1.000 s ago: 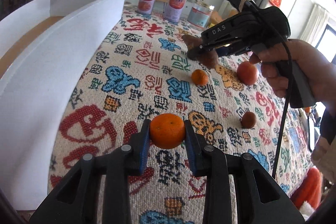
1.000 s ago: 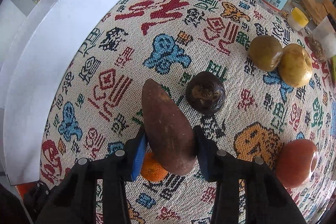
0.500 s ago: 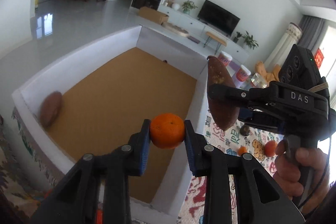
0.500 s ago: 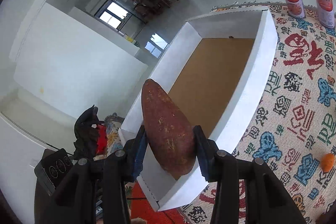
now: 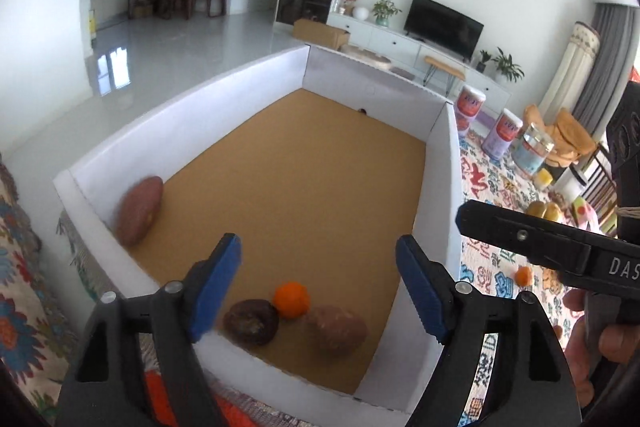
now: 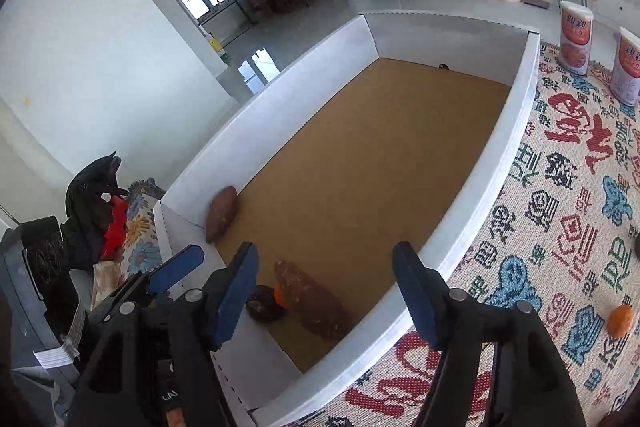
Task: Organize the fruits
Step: 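Carry both over the white box and open both tools to release them, then move both empty tools back over the table and hold them still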
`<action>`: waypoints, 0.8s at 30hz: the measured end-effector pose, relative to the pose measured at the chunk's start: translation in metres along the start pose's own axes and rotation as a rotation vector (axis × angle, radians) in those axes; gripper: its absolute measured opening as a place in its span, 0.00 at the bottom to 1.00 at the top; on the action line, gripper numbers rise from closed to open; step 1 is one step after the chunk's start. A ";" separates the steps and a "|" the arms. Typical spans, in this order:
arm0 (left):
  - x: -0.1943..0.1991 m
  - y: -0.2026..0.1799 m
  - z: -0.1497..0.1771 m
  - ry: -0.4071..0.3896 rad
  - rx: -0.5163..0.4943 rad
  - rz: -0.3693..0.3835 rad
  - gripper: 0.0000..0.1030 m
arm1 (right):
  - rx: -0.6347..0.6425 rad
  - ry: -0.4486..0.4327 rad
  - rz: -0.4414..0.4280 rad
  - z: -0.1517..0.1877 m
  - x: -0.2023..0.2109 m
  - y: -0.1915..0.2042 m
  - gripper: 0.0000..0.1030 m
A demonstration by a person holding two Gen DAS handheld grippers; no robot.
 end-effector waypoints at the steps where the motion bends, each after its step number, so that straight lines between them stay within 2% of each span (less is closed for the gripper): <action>1: 0.004 -0.006 -0.001 -0.012 -0.013 0.009 0.79 | 0.012 -0.034 0.018 0.003 0.017 -0.009 0.74; 3: 0.013 -0.024 0.002 -0.027 -0.046 0.041 0.79 | 0.040 -0.094 0.076 0.015 0.050 -0.028 0.87; 5: 0.022 -0.049 0.007 -0.040 -0.087 0.092 0.84 | 0.069 -0.158 0.175 0.034 0.088 -0.055 0.94; 9: 0.024 -0.116 0.032 -0.008 -0.203 0.220 0.85 | 0.088 -0.261 0.484 0.097 0.163 -0.130 0.99; 12: 0.004 -0.165 0.061 0.080 -0.280 0.302 0.87 | 0.005 -0.257 0.683 0.153 0.205 -0.202 1.00; 15: -0.028 -0.205 0.093 0.156 -0.358 0.313 0.87 | -0.127 -0.193 0.850 0.201 0.235 -0.279 1.00; 17: -0.049 -0.221 0.107 0.180 -0.393 0.292 0.86 | -0.242 -0.169 0.901 0.226 0.251 -0.320 1.00; 20: -0.069 -0.230 0.112 0.166 -0.425 0.259 0.86 | -0.365 -0.176 0.895 0.253 0.266 -0.355 1.00; 24: -0.084 -0.224 0.113 0.151 -0.434 0.218 0.86 | -0.385 -0.156 0.896 0.266 0.262 -0.367 1.00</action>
Point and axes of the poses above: each gripper's, at about its wrist camera, not at the fingertips, and x roughly against the way its jaws point, y to its left, z to its underside, the point moved 7 cm from there along -x, roughly the way its jaws point, and after that the axes turned 1 degree about z, right-handed, at the moved point
